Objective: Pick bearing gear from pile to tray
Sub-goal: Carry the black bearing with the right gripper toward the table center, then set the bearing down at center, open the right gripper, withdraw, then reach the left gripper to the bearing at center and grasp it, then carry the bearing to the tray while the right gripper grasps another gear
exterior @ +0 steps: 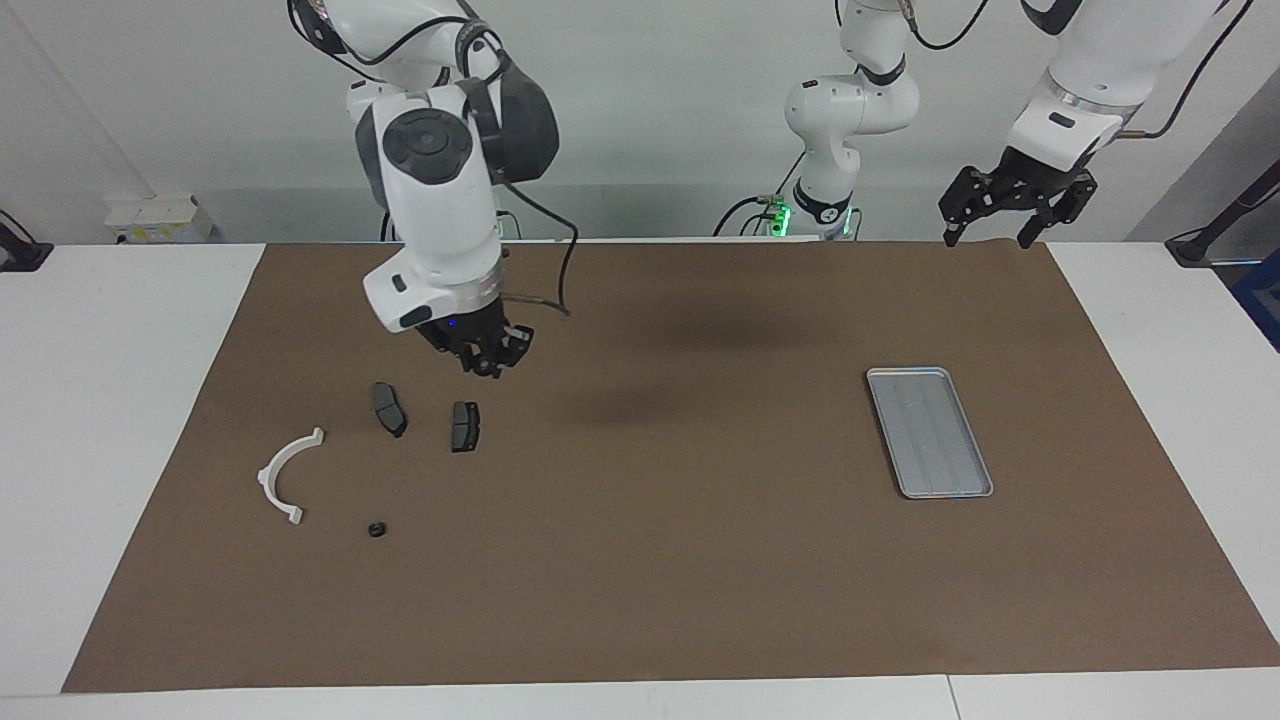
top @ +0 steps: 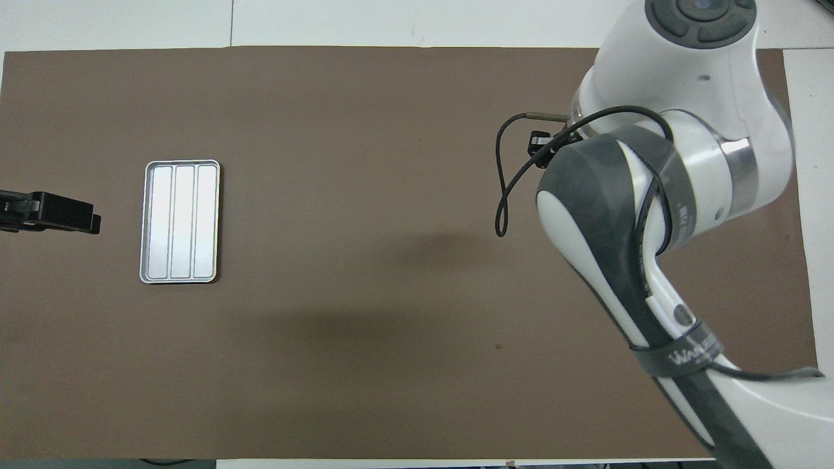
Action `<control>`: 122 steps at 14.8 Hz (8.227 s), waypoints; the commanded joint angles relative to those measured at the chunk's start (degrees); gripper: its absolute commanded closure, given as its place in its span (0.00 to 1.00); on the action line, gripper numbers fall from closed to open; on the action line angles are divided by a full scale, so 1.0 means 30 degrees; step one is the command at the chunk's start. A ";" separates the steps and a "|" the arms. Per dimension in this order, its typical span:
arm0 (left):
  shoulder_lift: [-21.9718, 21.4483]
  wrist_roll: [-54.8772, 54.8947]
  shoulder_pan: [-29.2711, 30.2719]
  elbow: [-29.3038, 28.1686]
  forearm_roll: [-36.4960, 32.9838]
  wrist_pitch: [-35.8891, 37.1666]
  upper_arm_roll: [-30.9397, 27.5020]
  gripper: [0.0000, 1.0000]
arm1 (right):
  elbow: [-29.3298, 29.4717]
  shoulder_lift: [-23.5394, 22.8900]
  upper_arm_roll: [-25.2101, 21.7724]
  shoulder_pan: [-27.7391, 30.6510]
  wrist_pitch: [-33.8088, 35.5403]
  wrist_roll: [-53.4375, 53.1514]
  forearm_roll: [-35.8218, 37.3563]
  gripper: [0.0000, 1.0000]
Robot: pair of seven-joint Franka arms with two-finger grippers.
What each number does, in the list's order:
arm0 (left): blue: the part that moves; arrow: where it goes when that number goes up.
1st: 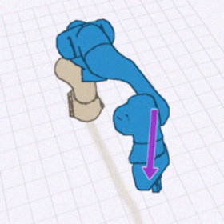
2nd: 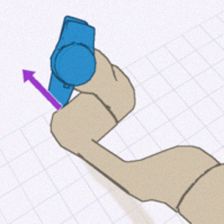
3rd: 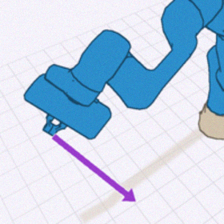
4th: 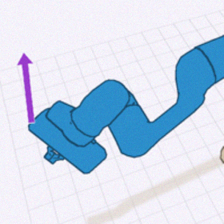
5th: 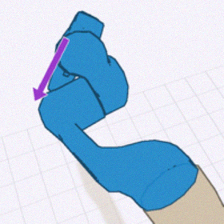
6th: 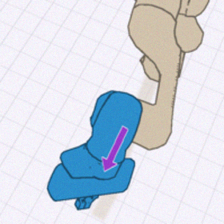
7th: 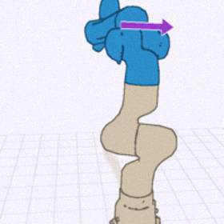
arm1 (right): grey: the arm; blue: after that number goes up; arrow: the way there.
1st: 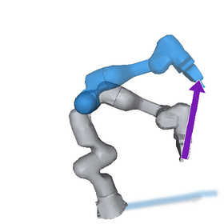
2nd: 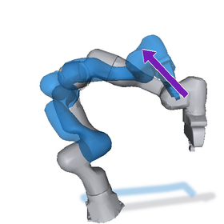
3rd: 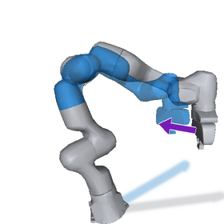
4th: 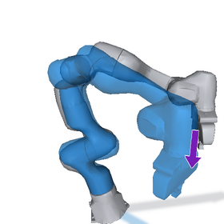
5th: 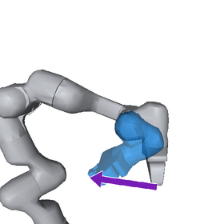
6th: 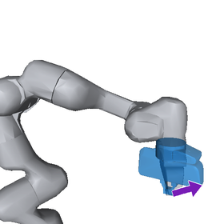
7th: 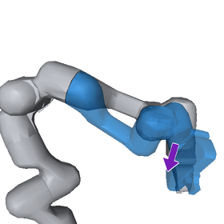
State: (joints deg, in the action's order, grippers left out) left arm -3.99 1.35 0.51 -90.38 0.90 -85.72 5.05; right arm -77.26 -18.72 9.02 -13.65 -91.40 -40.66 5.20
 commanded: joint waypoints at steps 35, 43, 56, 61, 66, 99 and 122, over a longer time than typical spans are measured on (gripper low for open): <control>-0.0719 0.0107 -0.0110 -0.0840 0.0256 -0.0195 -0.0160 0.00 | -0.6297 -0.4718 0.0097 -0.5676 -1.3155 -1.2844 0.2280 1.00; -0.0719 0.0078 -0.0110 -0.0840 0.0256 -0.0195 -0.0160 0.00 | -0.6620 -0.4630 0.0127 -0.5618 -1.3097 -1.2991 0.2251 0.71; -0.0719 0.0107 -0.0110 -0.0840 0.0256 -0.0166 -0.0160 0.00 | -0.3046 -0.3639 0.0068 -0.3691 -0.9201 -1.1975 0.2222 0.00; -0.0719 0.0107 -0.0110 -0.0840 0.0256 -0.0166 -0.0160 0.00 | -0.3074 -0.1703 0.0098 -0.0145 -0.6510 -0.2693 0.1870 0.00; -0.0719 0.0107 -0.0110 -0.0840 0.0256 -0.0195 -0.0160 0.00 | -0.3133 -0.1232 0.0068 0.2551 -0.5333 0.2469 0.1899 0.00; 0.1822 -1.0462 -0.9362 -0.7169 -0.0766 -0.9652 0.0016 0.00 | -0.5888 -0.4835 0.0097 0.7508 -1.4094 0.3855 0.1084 0.03; 0.8422 -1.4307 -1.1535 -0.5849 -0.2000 -1.5752 0.0016 0.00 | -0.4775 -0.5948 0.0068 0.7478 -1.4386 0.3767 0.0669 0.14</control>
State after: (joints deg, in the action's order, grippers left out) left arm 21.94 -40.72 -33.47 -106.07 -3.76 -131.54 5.56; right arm -93.09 -35.08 8.72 8.38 -133.45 -28.63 7.84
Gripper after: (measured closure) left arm 0.000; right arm 0.097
